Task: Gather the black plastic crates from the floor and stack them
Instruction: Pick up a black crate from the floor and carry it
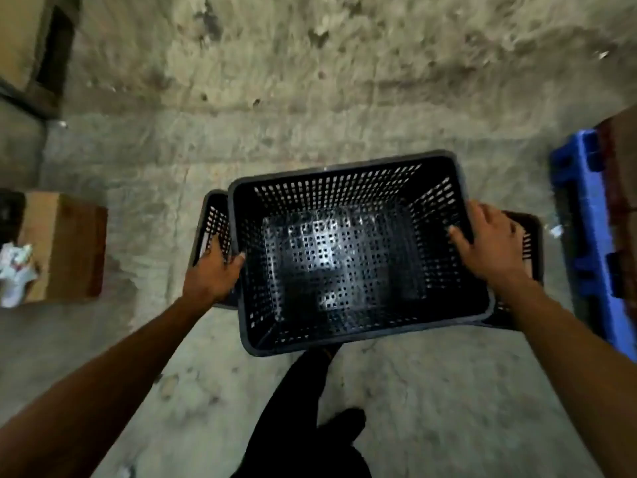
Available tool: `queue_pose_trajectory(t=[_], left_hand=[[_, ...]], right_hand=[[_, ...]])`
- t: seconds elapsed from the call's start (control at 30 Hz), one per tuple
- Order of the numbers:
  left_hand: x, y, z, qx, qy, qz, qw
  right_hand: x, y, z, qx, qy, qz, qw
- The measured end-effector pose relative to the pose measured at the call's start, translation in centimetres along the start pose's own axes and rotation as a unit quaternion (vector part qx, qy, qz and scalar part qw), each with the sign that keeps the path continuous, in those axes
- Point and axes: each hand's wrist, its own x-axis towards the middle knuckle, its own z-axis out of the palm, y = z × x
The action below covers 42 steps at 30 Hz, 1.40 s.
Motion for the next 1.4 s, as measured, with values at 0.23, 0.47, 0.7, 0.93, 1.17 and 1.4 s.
queue_pose_trajectory(t=[0.23,0.47,0.7,0.93,1.17,1.4], left_hand=[[3.5,0.6,6.9,-0.121,0.179,-0.083,0.973],[4.5,-0.2,7.6,-0.087,0.199,-0.071,0.973],[5.0,-0.1,6.7,-0.053,0.185,-0.092,0.977],[2.7,8.7,8.5,0.000,0.124,0.062,0.990],[-6.6,24.3,18.0,0.004,0.033,0.293,0.956],[-18.9,33.3,31.9,0.039,-0.076,0.464,0.881]], right_hand=[[4.5,2.2,8.0,0.095,0.017,0.088,0.991],[5.7,2.9,10.6,0.076,0.104,0.149,0.980],[4.3,2.9,8.9,0.116,0.069,0.101,0.986],[-7.1,13.4,7.5,0.227,0.126,0.225,0.939],[-25.4,28.7,8.7,0.340,0.230,0.428,0.805],[-43.9,35.1,13.2,0.367,0.285,0.636,0.616]])
